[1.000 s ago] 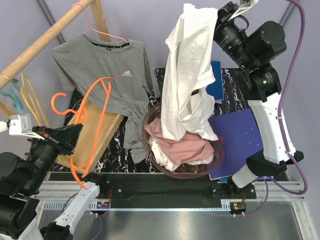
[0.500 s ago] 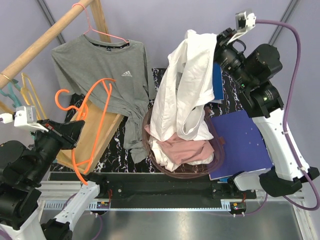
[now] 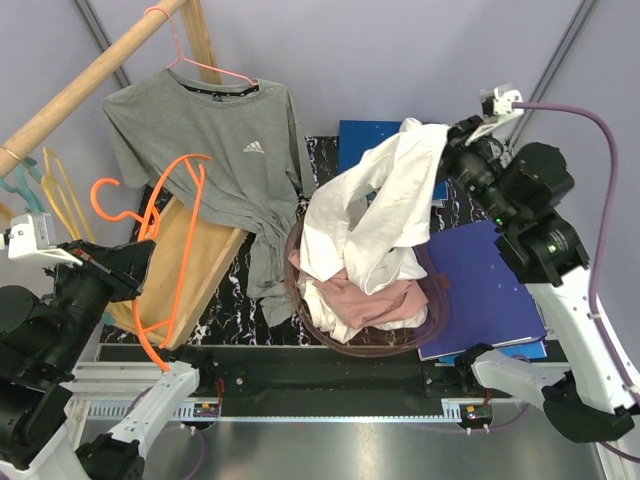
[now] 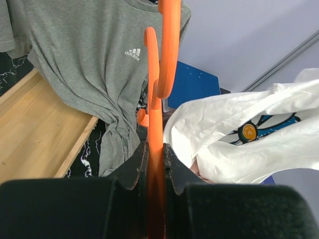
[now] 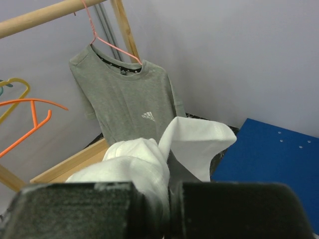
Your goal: Remove the t-shirt from the hanger
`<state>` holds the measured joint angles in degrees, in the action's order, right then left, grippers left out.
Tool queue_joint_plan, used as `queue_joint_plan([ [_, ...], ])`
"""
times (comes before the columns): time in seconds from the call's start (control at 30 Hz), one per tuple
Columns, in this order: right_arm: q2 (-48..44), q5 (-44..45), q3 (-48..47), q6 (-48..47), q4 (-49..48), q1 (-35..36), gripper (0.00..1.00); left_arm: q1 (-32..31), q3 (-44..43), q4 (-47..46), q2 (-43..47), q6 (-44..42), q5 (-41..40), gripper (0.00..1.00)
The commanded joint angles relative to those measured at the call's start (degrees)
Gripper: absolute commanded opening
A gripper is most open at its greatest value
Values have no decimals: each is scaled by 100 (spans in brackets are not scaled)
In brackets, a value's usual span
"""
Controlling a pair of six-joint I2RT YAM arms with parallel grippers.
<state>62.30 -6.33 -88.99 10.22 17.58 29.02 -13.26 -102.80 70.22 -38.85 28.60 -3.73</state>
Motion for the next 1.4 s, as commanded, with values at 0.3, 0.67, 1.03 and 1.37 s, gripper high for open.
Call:
queue_joint_plan([
  [0.3, -1344, -788, 1802, 1253, 518, -19, 0, -10, -293, -105, -184, 32, -234, 0],
  [0.67, -237, -2435, 4407, 2573, -950, 34, 0, -10, -293, -78, -325, 374, -401, 0],
  [1.03, 45, -1416, 4356, 1827, 227, 52, 52, -10, -837, 62, -676, 594, -1067, 0],
  [1.37, -632, -554, 3670, 1413, 1133, 52, 100, -10, -1741, 62, -1721, 744, -1982, 0],
])
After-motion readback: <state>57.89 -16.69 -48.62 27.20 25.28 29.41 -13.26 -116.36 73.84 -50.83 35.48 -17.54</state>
